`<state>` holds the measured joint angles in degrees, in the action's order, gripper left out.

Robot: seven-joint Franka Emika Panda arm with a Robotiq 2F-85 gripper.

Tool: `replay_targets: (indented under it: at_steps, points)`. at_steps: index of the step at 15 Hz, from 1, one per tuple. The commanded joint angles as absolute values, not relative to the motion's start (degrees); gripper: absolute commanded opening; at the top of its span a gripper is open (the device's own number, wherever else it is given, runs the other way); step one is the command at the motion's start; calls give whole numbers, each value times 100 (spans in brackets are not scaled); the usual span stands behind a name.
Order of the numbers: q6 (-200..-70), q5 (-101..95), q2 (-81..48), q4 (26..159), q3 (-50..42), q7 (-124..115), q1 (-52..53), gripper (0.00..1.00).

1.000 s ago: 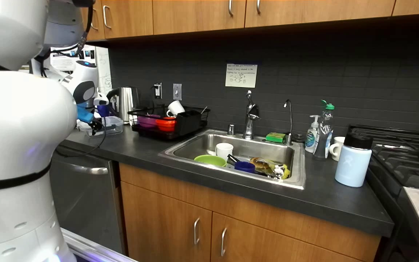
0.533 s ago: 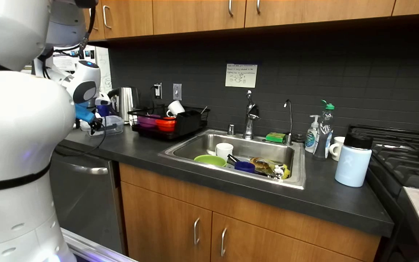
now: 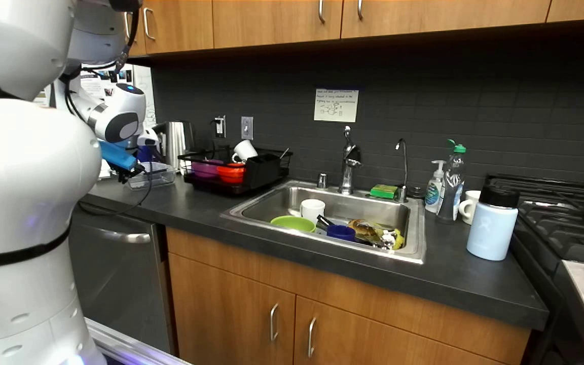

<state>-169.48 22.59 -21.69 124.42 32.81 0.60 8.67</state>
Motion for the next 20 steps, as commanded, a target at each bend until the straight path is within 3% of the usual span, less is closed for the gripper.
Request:
replay_targets:
  at_steps: [1, 4, 5, 10, 15, 18, 19, 20]
  points:
    - [-16994, 2430, -2180, 12472, 3507, 326, 614, 6]
    - [-16955, 2497, -2135, 12528, 3711, 470, 378, 12]
    - [-16851, 2396, -2005, 12631, 3666, 462, 423, 32]
    - [-16469, 2280, -984, 13652, 4231, 1512, -22, 63]
    - [-15239, 2850, 423, 14125, 4936, 2659, -301, 97]
    - [-14471, 2952, 1162, 14092, 4887, 3227, -40, 100]
    - [-14275, 2679, 1246, 14024, 4137, 3218, 765, 100]
    - [-14095, 2477, 1373, 14024, 3982, 3259, 980, 100]
